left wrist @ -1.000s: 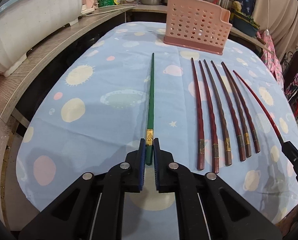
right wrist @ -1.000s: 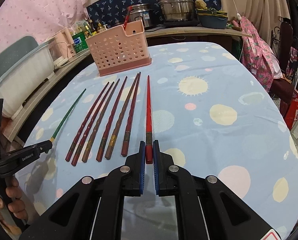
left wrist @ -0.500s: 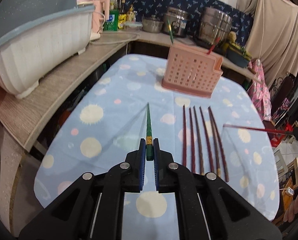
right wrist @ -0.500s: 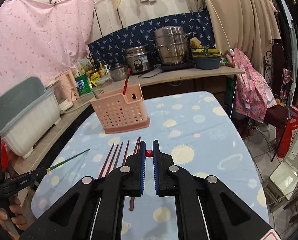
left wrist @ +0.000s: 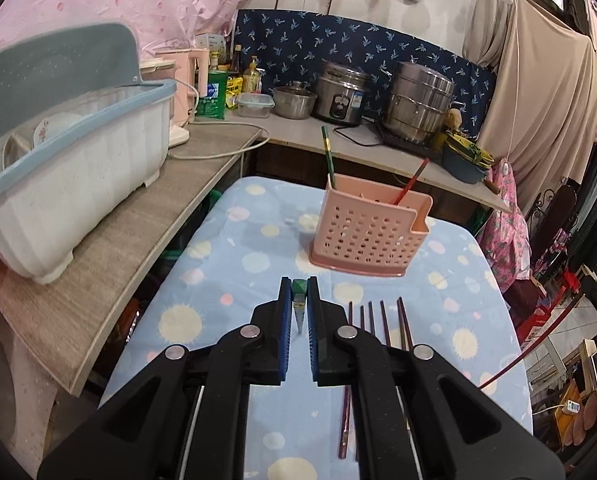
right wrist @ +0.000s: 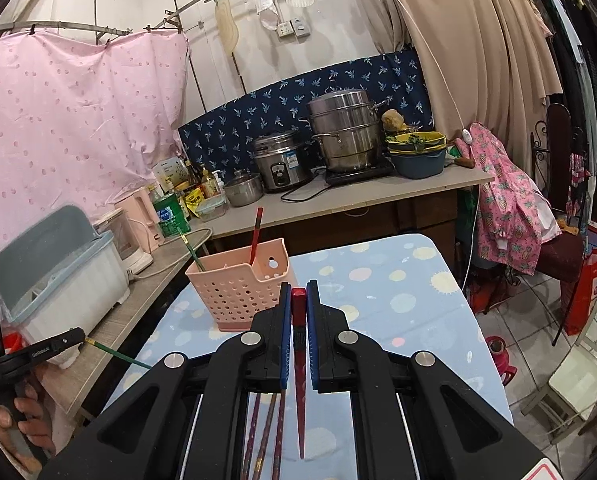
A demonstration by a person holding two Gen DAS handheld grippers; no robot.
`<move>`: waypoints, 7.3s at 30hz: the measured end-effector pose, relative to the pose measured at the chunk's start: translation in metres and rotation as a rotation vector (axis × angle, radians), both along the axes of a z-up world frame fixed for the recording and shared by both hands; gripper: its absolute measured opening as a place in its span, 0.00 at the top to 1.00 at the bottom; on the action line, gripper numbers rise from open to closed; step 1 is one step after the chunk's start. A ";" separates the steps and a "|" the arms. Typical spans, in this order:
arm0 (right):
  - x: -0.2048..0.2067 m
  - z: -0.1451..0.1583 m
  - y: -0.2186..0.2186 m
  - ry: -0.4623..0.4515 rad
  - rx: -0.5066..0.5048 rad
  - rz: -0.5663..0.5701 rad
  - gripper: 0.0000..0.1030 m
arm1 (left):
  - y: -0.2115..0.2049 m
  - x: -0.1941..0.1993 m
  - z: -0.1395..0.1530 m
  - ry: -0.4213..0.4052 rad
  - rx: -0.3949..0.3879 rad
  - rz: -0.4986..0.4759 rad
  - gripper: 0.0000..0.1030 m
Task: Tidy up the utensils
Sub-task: 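Lift both held chopsticks up over the pink caddy, then drop both chopsticks into the caddy by opening both grippers, then withdraw both grippers back over the remaining dark red chopsticks, then grasp a dark red chopstick with the right gripper while the left gripper grasps another, then lift both held chopsticks and carry them up over the pink caddy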
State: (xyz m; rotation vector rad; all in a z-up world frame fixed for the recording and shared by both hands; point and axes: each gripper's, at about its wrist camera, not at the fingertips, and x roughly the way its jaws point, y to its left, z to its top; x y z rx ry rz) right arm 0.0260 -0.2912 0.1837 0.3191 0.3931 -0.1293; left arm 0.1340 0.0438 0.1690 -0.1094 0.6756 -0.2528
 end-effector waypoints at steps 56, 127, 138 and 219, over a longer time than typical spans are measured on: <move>0.187 0.027 0.016 -0.067 0.016 0.123 0.70 | -0.064 0.154 0.044 -0.091 -0.036 0.047 0.61; 0.009 -0.202 0.092 0.465 -0.097 0.135 0.93 | -0.052 -0.072 -0.170 0.222 0.174 -0.067 0.40; 0.002 -0.203 0.087 0.458 -0.065 0.135 0.93 | -0.059 -0.067 -0.183 0.245 0.173 -0.067 0.40; 0.027 0.047 0.037 -0.143 0.013 0.111 0.93 | -0.032 0.006 0.066 -0.132 -0.059 -0.025 0.93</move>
